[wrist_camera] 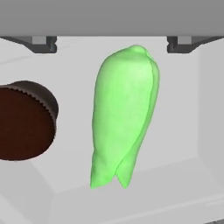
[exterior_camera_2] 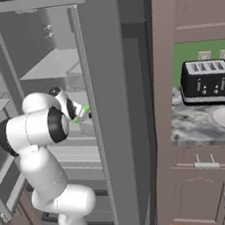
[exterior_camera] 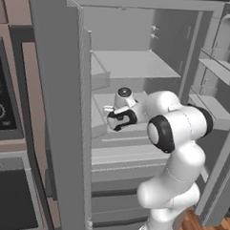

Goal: Pick corn from the fridge and place it on the plate on the counter.

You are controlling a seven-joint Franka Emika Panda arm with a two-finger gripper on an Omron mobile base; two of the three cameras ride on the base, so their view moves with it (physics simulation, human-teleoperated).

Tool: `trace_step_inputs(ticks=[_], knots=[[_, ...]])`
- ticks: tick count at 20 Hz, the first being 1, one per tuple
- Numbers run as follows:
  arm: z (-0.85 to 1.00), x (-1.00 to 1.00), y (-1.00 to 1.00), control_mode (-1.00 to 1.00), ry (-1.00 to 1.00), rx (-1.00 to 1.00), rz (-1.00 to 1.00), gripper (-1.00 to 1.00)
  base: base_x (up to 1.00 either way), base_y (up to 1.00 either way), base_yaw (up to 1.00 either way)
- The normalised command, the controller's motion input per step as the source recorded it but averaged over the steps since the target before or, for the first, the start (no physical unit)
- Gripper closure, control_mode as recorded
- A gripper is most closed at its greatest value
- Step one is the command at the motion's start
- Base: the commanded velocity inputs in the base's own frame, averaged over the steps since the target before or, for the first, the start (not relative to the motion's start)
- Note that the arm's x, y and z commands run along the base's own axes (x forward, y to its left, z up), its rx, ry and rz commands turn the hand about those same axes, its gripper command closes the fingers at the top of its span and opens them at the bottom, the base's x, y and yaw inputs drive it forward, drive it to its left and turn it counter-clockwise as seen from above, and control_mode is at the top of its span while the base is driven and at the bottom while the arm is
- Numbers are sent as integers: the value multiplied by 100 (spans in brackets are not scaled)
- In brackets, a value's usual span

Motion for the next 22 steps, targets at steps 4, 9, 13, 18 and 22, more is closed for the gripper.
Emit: trace_step_inputs(ticks=[4,9,13,18,22], knots=[[-16,24,3,-100,0,0,0,-100,0,0,0],[-9,22,1,-100,-2,0,0,-100,0,0,0],[-6,15,3,-100,-1,0,0,-100,0,0,0],[-7,15,3,-100,-2,0,0,-100,0,0,0],[-10,17,1,-100,0,0,0,-100,0,0,0]])
